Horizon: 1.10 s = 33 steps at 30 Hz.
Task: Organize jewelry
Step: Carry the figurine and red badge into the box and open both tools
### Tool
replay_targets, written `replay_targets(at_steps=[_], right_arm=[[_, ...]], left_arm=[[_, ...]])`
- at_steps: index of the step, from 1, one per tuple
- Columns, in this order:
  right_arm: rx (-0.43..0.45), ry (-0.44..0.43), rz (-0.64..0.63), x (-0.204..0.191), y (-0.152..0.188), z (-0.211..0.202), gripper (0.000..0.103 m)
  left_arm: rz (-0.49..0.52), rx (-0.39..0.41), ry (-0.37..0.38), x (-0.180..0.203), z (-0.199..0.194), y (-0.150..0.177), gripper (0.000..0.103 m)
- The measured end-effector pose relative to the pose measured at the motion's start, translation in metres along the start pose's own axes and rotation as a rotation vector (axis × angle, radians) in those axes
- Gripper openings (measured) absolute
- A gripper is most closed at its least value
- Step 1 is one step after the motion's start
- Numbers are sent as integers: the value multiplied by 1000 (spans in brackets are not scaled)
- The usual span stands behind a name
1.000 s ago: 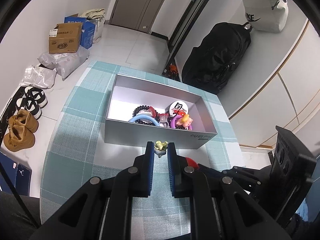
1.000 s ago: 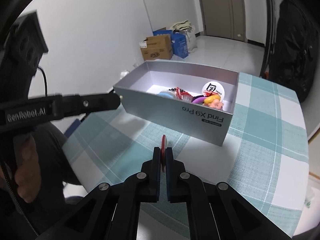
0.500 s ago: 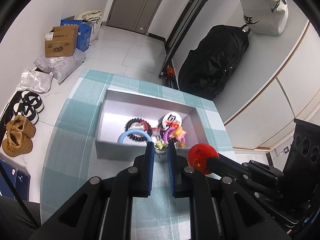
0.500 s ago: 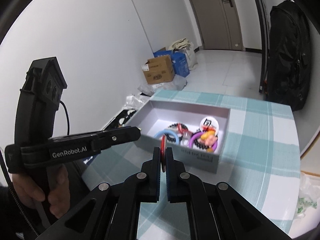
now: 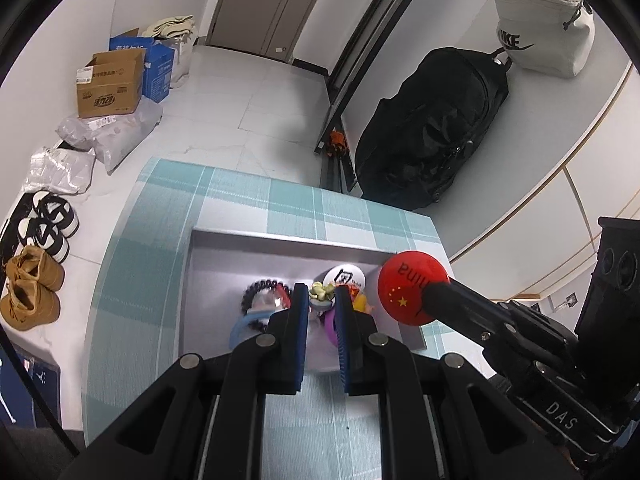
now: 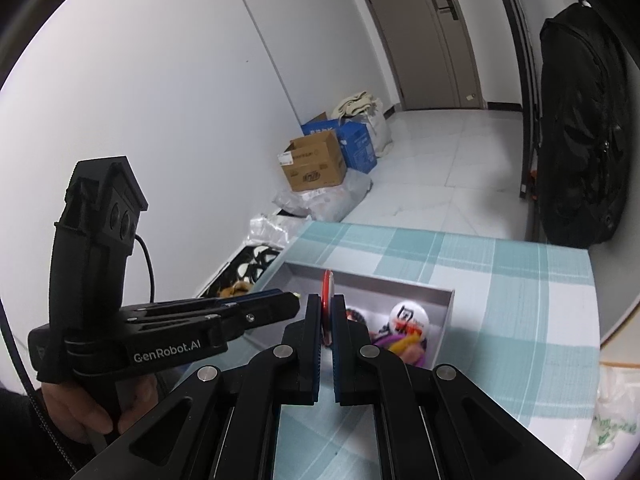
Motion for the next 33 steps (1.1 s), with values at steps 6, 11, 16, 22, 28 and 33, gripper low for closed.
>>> replay_targets(at_steps=[6,11,16,22,28,33], right_arm=[[0,2,8,11,-9,7,4],[-5,1,20,18,-11,11,3],[-17,-2,25,22,-11,16,4],[-54,13,37,27,-6,23,4],[-98,48,64,34,1,30,7],[-75,62,67,34,1,20,7]], left_arm=[[13,-17,4,2,11,-8,9],[9,-37,11,2,20,-11,9],[1,-49,25,2,25,-11,9],[-4,-63,56,1,31,-11,9],[-15,-89,50,-1,34,-9,21],[-41,-67,27,-8,30,-10,27]])
Point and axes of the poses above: each gripper's, at about its wrist camera, not at the fingertips, and z roughly the way its jaws point, x to its right, y to its underside, the point moved 3 cm from there along z, roughly the way its jaws point, and after that the axes turned 5 degrees about -y, right-handed, at the moved point
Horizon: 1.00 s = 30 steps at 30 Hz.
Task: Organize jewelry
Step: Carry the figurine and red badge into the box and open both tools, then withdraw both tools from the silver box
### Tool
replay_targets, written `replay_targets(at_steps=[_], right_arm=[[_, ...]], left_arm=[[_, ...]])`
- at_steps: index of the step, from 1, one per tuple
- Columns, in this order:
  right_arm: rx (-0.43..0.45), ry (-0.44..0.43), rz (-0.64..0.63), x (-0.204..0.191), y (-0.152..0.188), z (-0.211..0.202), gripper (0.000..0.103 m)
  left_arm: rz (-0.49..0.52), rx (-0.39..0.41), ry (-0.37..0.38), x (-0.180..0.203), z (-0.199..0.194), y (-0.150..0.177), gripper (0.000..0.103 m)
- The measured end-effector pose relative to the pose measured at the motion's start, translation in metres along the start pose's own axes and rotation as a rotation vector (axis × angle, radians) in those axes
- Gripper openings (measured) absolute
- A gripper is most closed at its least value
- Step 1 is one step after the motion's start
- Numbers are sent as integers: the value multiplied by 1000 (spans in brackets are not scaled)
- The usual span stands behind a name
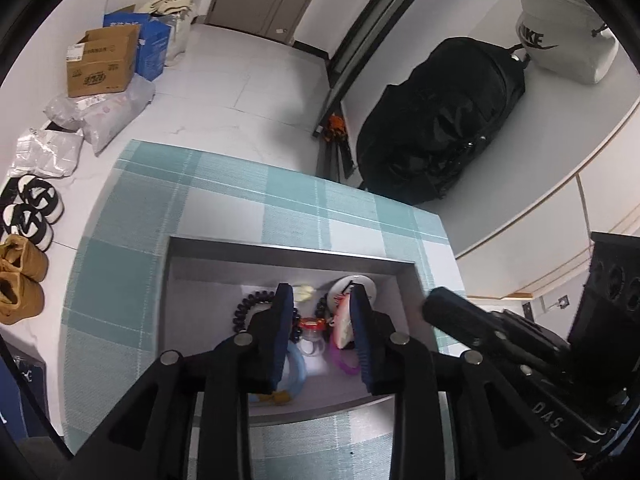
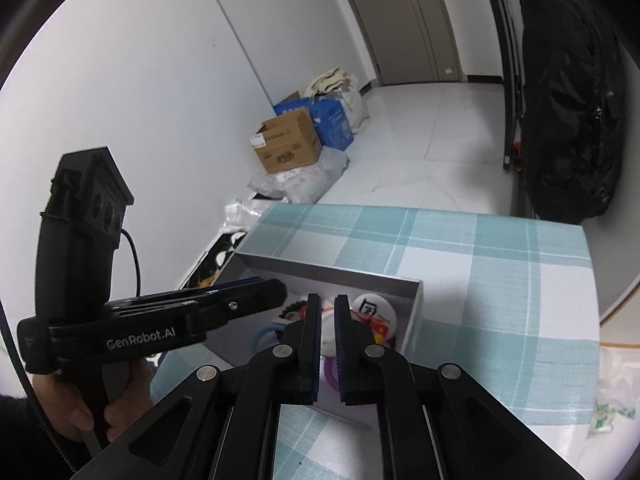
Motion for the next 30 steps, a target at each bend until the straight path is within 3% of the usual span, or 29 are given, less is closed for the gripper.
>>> replay_targets(at_steps=[7,9,11,14,16,27,30], right_arm=[[20,29,-7,1,3,-12,13],[37,34,-11,0,3,-16,20],[61,29,-16,-1,3,-21,34],[114,17,-30,-7,3,-33,48],[144,16,-49,-11,5,-40,54],[169,48,-121,-30,31,-60,79],[185,56,-130,-34,40,-68,84]], left_arm=[[27,49,-35,5,-11,2,43],[36,63,-53,6,-14,3,45],[41,80,-70,7,-19,3,47],[45,121,-115,8,-27,6,53],[43,148,-166,6,-33,9,66],[80,261,-308,9,-67,43,69],[97,279,-309,14,-72,52,70]])
Point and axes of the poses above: each gripper's, at about its wrist camera, not at the fingertips, and z roughly the way its jaws point, x to its right, y to its underside, the point moved 3 cm from there along z, roughly the way its jaws point, and after that the axes turned 5 degrees about -y, right-handed, at the moved point
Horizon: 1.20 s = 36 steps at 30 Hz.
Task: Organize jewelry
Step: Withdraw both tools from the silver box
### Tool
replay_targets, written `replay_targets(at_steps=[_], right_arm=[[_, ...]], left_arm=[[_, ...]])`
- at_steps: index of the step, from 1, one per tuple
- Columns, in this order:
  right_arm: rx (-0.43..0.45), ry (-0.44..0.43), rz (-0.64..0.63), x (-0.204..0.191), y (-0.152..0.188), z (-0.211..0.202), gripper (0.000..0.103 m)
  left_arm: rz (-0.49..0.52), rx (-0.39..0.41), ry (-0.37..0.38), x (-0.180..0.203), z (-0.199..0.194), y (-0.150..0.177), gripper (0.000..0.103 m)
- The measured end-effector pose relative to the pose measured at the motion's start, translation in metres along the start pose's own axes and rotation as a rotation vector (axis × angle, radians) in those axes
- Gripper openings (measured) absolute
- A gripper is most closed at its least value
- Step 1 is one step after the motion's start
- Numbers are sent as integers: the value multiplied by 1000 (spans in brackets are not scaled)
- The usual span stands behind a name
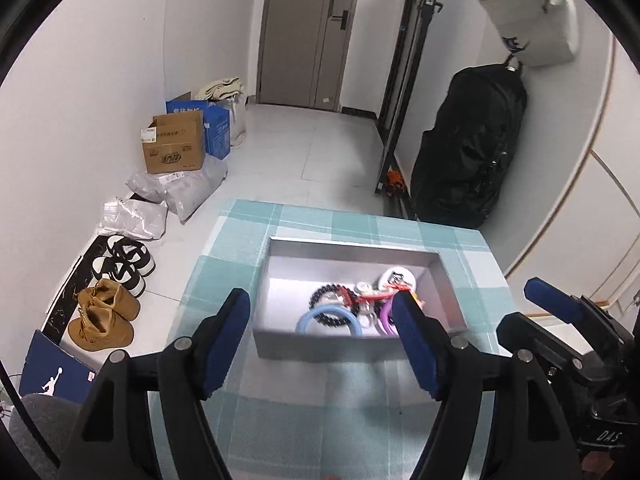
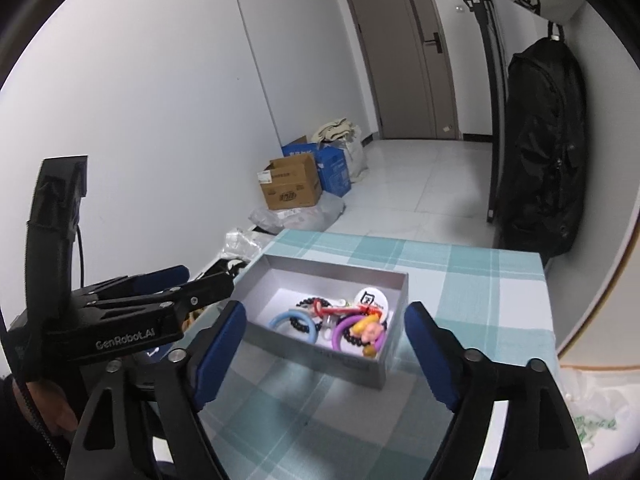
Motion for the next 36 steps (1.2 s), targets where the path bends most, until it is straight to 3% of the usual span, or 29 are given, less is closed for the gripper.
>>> replay_targets(at_steps=[13,36], right_arm=[[50,11,-38,-14,22,-25,87],[63,31,-58,-19,27,-31,89]], left_arm=[[7,25,6,4,-16,22,70],[27,47,13,10,-23,28,70]])
Point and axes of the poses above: each gripper's, at about its wrist camera, not at the fingertips, and z roughly the way its jaws point, x to its right, y to its underside, the point moved 3 cm from there along z, roughly the way its jaws point, and after that the axes turned 5 degrees about -y, right-handed, at the moved point
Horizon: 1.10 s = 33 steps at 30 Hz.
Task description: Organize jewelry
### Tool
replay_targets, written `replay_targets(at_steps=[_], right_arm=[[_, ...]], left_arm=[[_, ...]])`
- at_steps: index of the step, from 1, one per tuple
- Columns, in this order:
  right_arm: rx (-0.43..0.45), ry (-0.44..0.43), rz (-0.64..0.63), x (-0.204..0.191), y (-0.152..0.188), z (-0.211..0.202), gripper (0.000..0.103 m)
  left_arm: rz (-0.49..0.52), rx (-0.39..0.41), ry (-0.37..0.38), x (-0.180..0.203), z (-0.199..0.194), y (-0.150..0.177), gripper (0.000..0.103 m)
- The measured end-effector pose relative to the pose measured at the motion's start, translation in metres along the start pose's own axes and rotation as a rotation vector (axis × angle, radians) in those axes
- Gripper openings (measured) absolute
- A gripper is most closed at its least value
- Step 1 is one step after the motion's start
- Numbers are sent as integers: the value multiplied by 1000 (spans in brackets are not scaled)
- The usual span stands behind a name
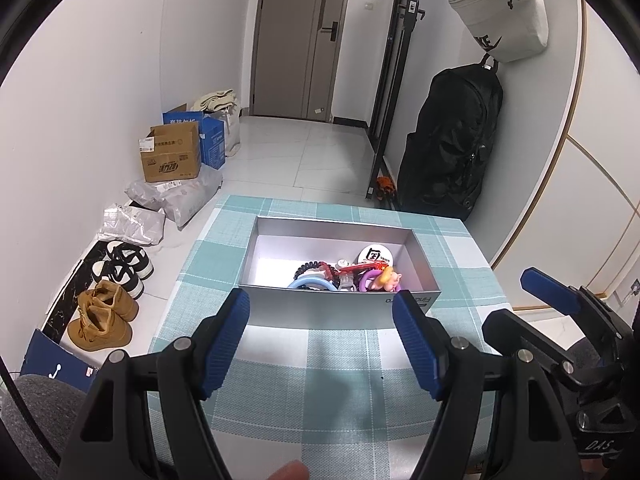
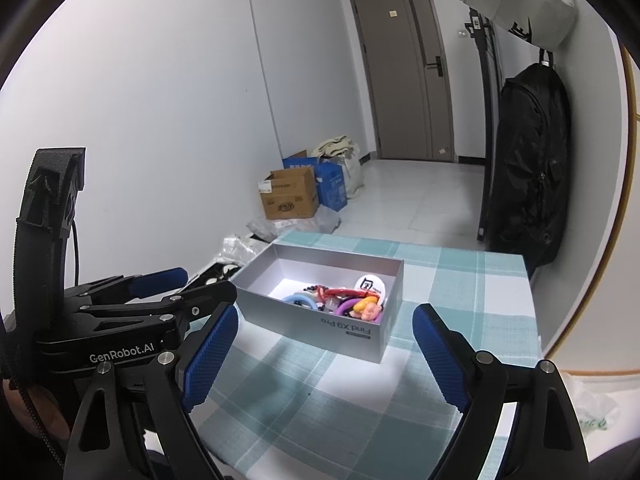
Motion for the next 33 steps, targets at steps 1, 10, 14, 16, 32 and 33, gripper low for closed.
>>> replay_targets(at_steps=[1,10,14,16,32,33], right_arm=[[1,0,2,0,0,0,90],[6,10,20,4,0,-1,90],[8,7,25,4,0,-1,90],[7,8,23,4,0,-1,90],[4,9,21,4,1,0,90],[6,10,21,4,1,-1,90]], left_arm=[[-3,-8,5,0,0,0,70],[3,-11,19,3,1,-1,70],[-5,-9,17,0,0,-1,70],[-9,-6,14,-1,0,-2,70],[4,-3,23,2,-1,-1,70],[4,-3,24,3,-1,-1,70]])
Point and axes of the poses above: each gripper's, at about its wrist camera, not at the fingertips, and z roughly the way its jaws point, x to its right, y to its underside, the point moved 3 cm from there along z, roughly the way its jaws point, and after that the axes turned 5 degrees about -y, right-handed, at the moved point
